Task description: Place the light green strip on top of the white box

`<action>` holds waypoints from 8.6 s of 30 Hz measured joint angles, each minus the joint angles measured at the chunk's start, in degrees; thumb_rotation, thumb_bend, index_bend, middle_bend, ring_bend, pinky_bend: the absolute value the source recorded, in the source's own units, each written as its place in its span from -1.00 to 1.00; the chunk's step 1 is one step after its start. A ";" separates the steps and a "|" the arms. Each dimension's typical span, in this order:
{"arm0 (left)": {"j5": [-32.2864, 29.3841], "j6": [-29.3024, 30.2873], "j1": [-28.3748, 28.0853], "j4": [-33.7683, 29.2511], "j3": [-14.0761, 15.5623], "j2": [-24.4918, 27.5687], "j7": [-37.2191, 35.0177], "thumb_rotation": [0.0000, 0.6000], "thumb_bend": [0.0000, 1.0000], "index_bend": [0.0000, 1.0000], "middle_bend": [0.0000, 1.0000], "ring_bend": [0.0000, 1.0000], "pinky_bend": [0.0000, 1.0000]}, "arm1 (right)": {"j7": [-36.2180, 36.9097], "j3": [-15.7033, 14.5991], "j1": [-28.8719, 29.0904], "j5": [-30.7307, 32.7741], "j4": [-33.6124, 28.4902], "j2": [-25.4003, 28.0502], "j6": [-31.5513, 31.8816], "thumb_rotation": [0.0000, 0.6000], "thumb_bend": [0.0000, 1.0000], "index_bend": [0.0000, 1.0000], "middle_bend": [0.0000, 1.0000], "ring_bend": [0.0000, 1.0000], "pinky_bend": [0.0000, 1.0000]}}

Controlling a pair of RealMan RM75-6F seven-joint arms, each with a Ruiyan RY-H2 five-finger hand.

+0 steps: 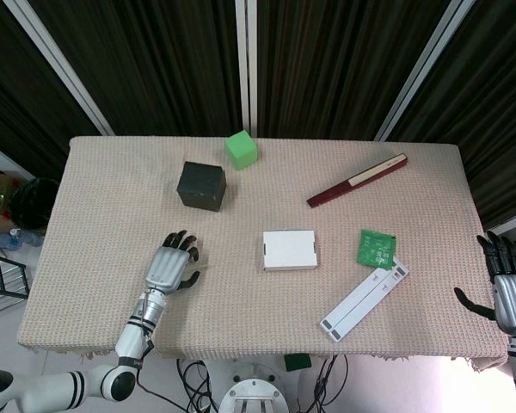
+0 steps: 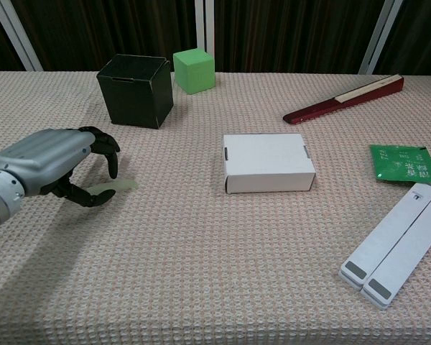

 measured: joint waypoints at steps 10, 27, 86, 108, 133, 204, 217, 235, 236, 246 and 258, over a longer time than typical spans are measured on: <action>0.00 -0.15 -0.10 0.95 -0.08 -0.55 -1.27 0.67 -0.37 -0.01 -0.57 -0.81 -0.70 | -0.08 0.13 -0.08 0.50 0.11 0.04 -0.17 0.69 -0.64 -1.00 -1.00 -1.00 -1.00; -0.04 -0.52 -0.17 1.49 0.01 -0.82 -2.51 0.92 -0.36 0.08 -0.54 -0.80 -0.70 | 0.57 0.30 -0.10 0.34 1.08 -0.42 0.09 0.69 -0.63 -1.00 -1.00 -1.00 -1.00; -0.29 -12.83 -13.74 -20.44 -6.16 10.96 -2.01 1.00 -0.11 0.23 -0.48 -0.79 -0.63 | 6.44 1.33 -1.49 1.12 4.15 -0.21 2.53 0.69 -0.59 -1.00 -1.00 -1.00 -1.00; -20.18 -19.87 -32.53 0.37 -12.98 -2.37 3.06 1.00 -0.10 0.26 -0.48 -0.79 -0.61 | 8.41 1.81 -1.57 1.08 6.36 -0.37 2.74 0.68 -0.59 -1.00 -1.00 -1.00 -1.00; -20.58 -21.43 -36.69 10.20 -10.87 -7.60 -3.57 1.00 -0.11 0.25 -0.48 -0.79 -0.61 | 10.92 2.23 -1.85 1.29 8.11 -0.69 3.26 0.70 -0.59 -1.00 -1.00 -1.00 -1.00; 10.70 17.59 5.41 -2.31 12.45 23.83 -32.53 0.90 -0.81 -0.76 -0.80 -0.95 -0.72 | -9.98 0.33 21.96 -12.01 -9.30 -1.39 -27.11 1.00 1.00 -0.91 -1.00 -1.00 -1.00; 12.78 15.15 7.75 -0.46 9.88 24.23 -34.95 0.92 -0.81 -0.76 -0.80 -0.95 -0.72 | -20.77 1.63 28.28 -0.19 -10.92 -8.73 -36.20 1.00 1.00 -0.70 -1.00 -1.00 -1.00; 17.85 15.28 9.94 1.33 8.17 23.87 -37.65 0.97 -0.81 -0.76 -0.80 -0.95 -0.72 | -24.73 1.16 30.77 4.47 -5.73 -15.11 -35.33 1.00 1.00 -0.51 -1.00 -1.00 -1.00; 17.84 15.08 10.00 1.40 8.08 23.88 -37.69 0.97 -0.81 -0.76 -0.80 -0.95 -0.72 | -24.74 1.18 30.94 4.73 -5.55 -15.30 -35.42 1.00 1.00 -0.51 -1.00 -1.00 -1.00; 18.22 13.64 10.47 2.03 7.20 23.97 -38.29 0.97 -0.81 -0.76 -0.80 -0.95 -0.72 | -24.68 1.21 32.52 7.36 -2.94 -17.34 -36.13 1.00 1.00 -0.51 -1.00 -1.00 -1.00; 18.93 12.82 10.94 1.72 6.53 24.22 -37.84 0.96 -0.81 -0.76 -0.80 -0.95 -0.72 | -23.59 0.48 33.86 7.78 -1.25 -18.74 -36.27 1.00 1.00 -0.51 -1.00 -1.00 -1.00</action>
